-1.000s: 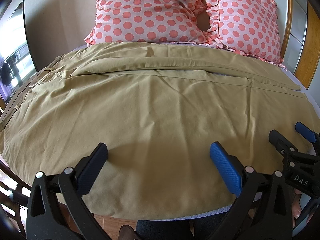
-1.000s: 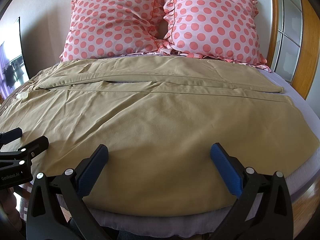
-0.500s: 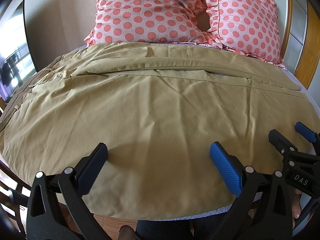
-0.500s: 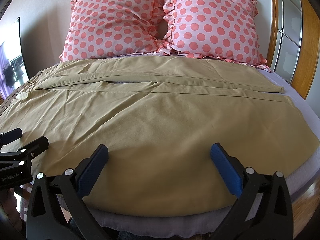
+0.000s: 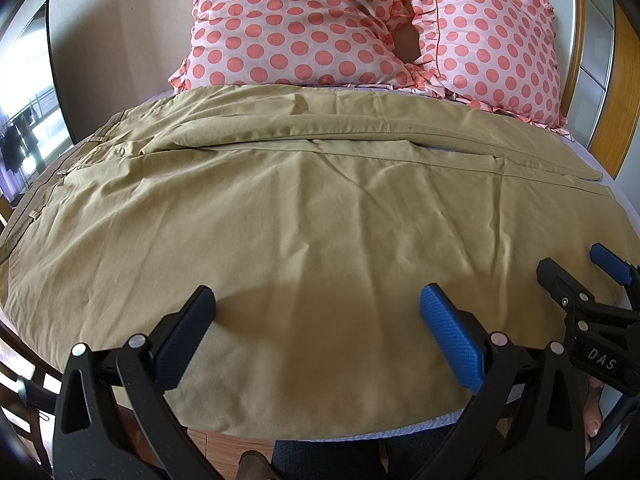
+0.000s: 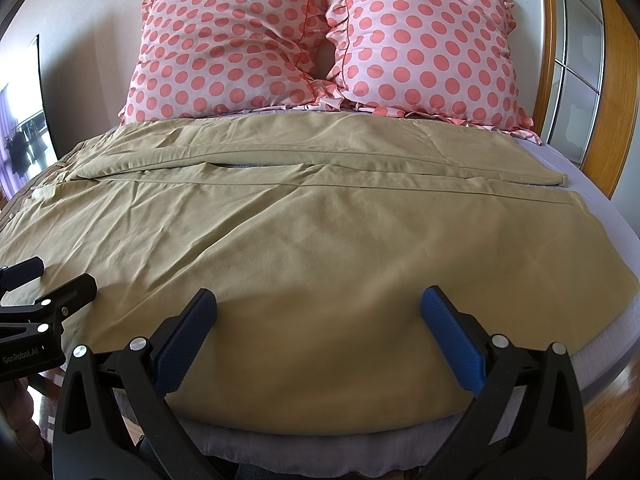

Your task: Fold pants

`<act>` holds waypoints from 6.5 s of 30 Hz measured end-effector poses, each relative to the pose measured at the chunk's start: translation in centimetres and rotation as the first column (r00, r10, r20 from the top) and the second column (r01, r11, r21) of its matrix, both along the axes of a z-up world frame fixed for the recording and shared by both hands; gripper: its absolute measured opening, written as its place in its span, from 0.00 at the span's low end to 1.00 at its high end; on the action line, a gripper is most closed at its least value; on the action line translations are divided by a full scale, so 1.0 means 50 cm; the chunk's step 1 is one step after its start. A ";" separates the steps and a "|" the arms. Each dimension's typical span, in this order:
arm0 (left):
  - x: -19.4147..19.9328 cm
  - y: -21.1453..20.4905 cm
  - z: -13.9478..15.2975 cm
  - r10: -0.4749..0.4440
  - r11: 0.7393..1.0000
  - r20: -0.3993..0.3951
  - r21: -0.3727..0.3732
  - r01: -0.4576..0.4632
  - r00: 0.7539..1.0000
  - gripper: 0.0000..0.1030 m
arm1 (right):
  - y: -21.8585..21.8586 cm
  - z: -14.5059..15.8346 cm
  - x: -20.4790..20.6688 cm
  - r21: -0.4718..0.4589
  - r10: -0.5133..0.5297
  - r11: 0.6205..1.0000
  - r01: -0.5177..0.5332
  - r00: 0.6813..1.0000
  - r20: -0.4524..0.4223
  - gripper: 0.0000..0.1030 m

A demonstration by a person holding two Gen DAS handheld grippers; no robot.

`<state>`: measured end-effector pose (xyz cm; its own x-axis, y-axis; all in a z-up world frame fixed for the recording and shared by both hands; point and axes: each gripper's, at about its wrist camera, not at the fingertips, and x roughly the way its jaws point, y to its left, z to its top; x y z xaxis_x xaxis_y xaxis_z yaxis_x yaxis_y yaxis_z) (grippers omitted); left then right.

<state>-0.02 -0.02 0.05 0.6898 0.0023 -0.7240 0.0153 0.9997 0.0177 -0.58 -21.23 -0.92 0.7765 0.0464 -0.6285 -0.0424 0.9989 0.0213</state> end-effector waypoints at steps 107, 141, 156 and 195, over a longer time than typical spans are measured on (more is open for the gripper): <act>-0.048 0.438 0.123 0.282 0.854 0.047 -0.468 -0.228 0.958 0.05 | -0.624 0.029 -0.093 0.755 -0.547 0.547 0.362 0.837 -0.006 0.02; -0.274 0.534 0.027 0.520 0.736 0.137 -0.574 -0.360 0.843 0.44 | -0.559 -0.033 -0.084 0.558 -0.538 0.713 0.425 0.841 0.047 0.08; -0.308 0.519 0.033 0.482 0.785 0.202 -0.532 -0.318 0.853 0.81 | 0.116 0.128 0.087 0.337 0.497 0.775 -0.534 0.845 0.195 0.10; -0.090 0.643 0.131 0.548 0.795 0.133 -0.390 -0.465 0.826 0.07 | 0.104 0.054 0.061 0.401 0.474 0.786 -0.470 0.875 0.097 0.85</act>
<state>-4.53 32.12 6.61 0.7997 0.1916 -0.5690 -0.4577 0.8079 -0.3712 2.45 -16.05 1.76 0.5865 0.6536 -0.4785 -0.5043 0.7569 0.4158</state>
